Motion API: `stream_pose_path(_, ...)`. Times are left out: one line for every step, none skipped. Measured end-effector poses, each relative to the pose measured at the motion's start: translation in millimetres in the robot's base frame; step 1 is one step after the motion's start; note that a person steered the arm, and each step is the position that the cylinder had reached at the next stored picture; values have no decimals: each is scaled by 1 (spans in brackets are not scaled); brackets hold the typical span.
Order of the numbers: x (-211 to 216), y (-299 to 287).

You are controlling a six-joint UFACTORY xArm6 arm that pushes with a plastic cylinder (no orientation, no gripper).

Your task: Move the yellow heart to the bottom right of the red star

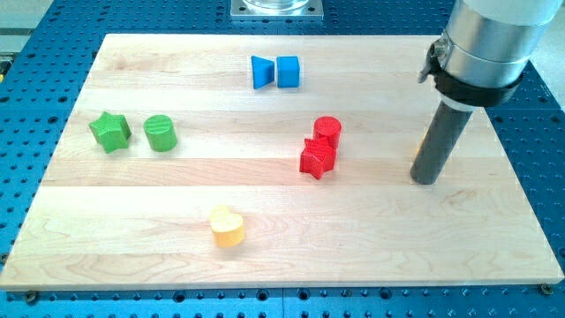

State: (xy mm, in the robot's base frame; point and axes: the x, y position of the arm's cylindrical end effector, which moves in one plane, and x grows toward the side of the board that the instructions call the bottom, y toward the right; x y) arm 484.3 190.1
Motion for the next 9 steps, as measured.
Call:
stream_pose_path(-33,18)
stream_pose_path(-33,61)
stream_pose_path(-50,103)
stream_pose_path(-63,90)
stream_pose_path(-7,92)
stream_pose_path(99,-13)
stream_pose_path(133,-100)
stream_pose_path(131,-222)
stream_pose_path(122,-303)
